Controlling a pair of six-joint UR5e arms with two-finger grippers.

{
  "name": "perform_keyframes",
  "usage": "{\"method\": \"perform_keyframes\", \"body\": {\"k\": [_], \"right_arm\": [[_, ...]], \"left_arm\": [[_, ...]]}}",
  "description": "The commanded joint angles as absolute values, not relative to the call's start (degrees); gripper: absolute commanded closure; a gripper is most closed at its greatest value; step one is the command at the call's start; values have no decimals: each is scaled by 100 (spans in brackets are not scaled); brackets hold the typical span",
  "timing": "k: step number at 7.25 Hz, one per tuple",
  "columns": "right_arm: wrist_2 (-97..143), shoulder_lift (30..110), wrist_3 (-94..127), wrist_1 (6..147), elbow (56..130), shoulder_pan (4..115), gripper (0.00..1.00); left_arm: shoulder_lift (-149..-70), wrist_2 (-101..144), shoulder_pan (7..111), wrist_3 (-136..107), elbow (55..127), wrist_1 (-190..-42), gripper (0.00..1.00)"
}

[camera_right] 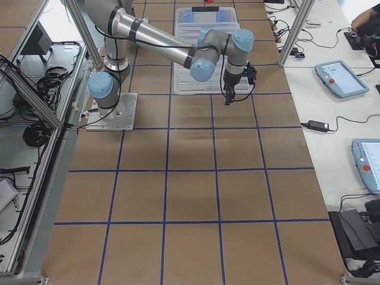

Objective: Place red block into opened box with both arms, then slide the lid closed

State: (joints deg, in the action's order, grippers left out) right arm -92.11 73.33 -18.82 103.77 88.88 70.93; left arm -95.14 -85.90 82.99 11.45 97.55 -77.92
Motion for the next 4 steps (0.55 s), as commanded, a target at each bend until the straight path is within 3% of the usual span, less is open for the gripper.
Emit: {"method": "perform_keyframes", "body": {"k": [1,4], "right_arm": [[-9202,7330,-2092,10397,8894,6970,0],[-9220,7330,-2180,10397,8895,6961,0]], "left_arm": [[-9632,-8578,8927,-5,9791,-7752,100],[-9983,-8587,9061,-141,10262,-6939,100]]}}
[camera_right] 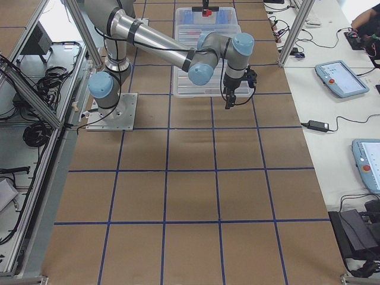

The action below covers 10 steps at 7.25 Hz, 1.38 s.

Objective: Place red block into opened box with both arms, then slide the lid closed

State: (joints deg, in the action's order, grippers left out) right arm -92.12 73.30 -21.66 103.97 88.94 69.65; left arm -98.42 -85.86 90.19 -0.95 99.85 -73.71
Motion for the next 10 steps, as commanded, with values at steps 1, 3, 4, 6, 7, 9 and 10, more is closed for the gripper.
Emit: {"method": "perform_keyframes", "body": {"k": [1,3,4,6,7,9,10], "right_arm": [[-9289,7330,-2188,10397,8895,6952,0],[-9343,7339,-2188,10380,8895,6926,0],[-9343,7356,-2180,10371,8868,6926,0],[-9299,7444,-2092,10284,8746,6935,0],[-9290,7575,-2083,10161,8658,6952,0],[-9281,8153,-2004,9565,8604,6970,0],[-9281,8356,-1899,9458,8613,6978,0]], "left_arm": [[-10106,-8587,9062,-132,10561,-6378,100],[-10247,-8587,9062,-53,10679,-6126,100],[-10300,-8587,9062,-79,10714,-6126,100],[-10466,-8587,9053,-96,10723,-6135,100],[-10555,-8596,9053,-97,10688,-6126,100],[-10669,-8596,9053,-70,10723,-5968,100],[-10713,-8587,9053,-62,10775,-5881,100]]}}
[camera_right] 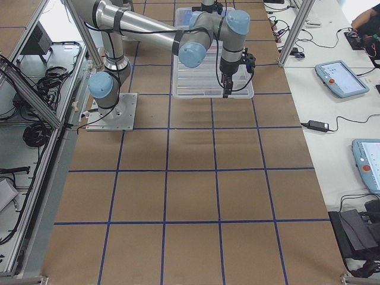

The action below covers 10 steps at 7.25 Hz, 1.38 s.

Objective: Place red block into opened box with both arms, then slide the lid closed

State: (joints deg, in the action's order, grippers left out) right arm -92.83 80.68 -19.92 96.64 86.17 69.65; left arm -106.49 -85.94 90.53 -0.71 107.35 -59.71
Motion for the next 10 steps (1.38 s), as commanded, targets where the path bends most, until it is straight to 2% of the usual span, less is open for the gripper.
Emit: {"method": "perform_keyframes", "body": {"k": [1,2,3,5,10], "right_arm": [[-9290,8393,-1829,9414,8657,6979,0],[-9334,8350,-1837,9413,8701,6979,0],[-9343,8315,-1889,9439,8710,6970,0],[-9360,8306,-1890,9431,8710,6961,0],[-9343,8306,-1907,9404,8727,6952,0]], "left_arm": [[-10757,-8587,9061,-53,10906,-5601,100],[-10758,-8596,9053,-53,10977,-5520,43],[-10740,-8665,8992,-44,10917,-5415,0],[-10539,-8763,8947,-44,10532,-5859,0],[-10065,-8763,9044,-114,8504,-8370,0]]}}
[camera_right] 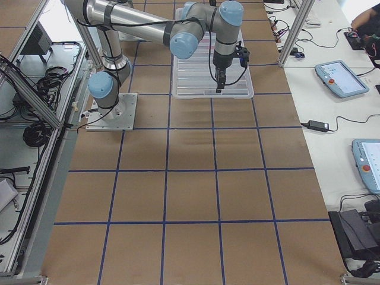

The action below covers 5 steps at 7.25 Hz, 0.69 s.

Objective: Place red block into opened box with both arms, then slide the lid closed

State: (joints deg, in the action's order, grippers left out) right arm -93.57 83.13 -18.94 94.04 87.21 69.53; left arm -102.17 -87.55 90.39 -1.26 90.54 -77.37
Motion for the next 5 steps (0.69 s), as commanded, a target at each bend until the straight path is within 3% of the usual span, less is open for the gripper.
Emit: {"method": "perform_keyframes", "body": {"k": [1,3,5], "right_arm": [[-9343,8280,-1942,9474,8736,6935,0],[-9343,8035,-1942,9554,8815,6778,0],[-9360,7797,-2029,9816,8894,6548,0]], "left_arm": [[-9924,-8867,9044,-88,8038,-9133,0],[-9538,-9017,8965,17,7857,-9912,0],[-9457,-8991,8965,70,8172,-9687,0]]}}
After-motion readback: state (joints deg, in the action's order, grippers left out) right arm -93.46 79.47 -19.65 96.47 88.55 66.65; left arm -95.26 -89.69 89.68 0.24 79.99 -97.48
